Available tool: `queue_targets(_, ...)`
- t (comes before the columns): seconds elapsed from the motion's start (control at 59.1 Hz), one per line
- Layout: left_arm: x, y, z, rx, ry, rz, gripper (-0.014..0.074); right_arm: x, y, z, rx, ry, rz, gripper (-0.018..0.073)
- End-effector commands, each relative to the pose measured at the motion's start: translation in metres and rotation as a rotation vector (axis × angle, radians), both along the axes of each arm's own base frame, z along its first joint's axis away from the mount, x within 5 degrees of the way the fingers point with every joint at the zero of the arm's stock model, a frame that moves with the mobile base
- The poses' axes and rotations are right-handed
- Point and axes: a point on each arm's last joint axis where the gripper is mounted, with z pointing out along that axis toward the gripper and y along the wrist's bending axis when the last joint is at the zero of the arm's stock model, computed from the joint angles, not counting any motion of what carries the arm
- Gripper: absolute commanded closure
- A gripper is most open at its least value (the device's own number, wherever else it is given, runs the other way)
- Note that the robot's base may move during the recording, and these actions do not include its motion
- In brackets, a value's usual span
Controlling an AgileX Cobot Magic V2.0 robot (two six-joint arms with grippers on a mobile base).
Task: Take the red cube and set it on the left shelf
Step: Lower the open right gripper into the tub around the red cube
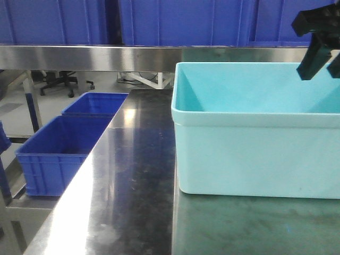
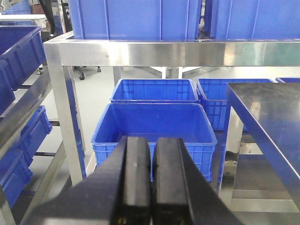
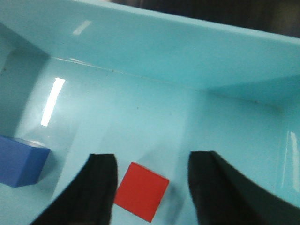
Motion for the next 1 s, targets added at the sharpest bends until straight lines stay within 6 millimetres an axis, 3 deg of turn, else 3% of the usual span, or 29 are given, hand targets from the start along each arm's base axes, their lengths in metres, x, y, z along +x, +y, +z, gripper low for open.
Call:
queue_targets(0.0,0.0,0.0,0.001,-0.009,-0.08,-0.007,0.0495,0.001,0.0,0.021,0.017,-0.094,-0.002,-0.0031)
queue_targets(0.389,0.0,0.0,0.001,-0.009,-0.08,-0.007,0.0495,0.003,0.0,0.017,0.014,-0.074,-0.002,-0.003)
queue_targets(0.71,0.0,0.0,0.001,-0.009,-0.08,-0.007,0.0495,0.015,0.002,-0.015,-0.007,0.067,0.001,-0.003)
queue_targets(0.981,0.0,0.0,0.001,-0.009,-0.08,-0.007,0.0495,0.022,0.003,-0.03,-0.013,0.113,0.0,-0.003)
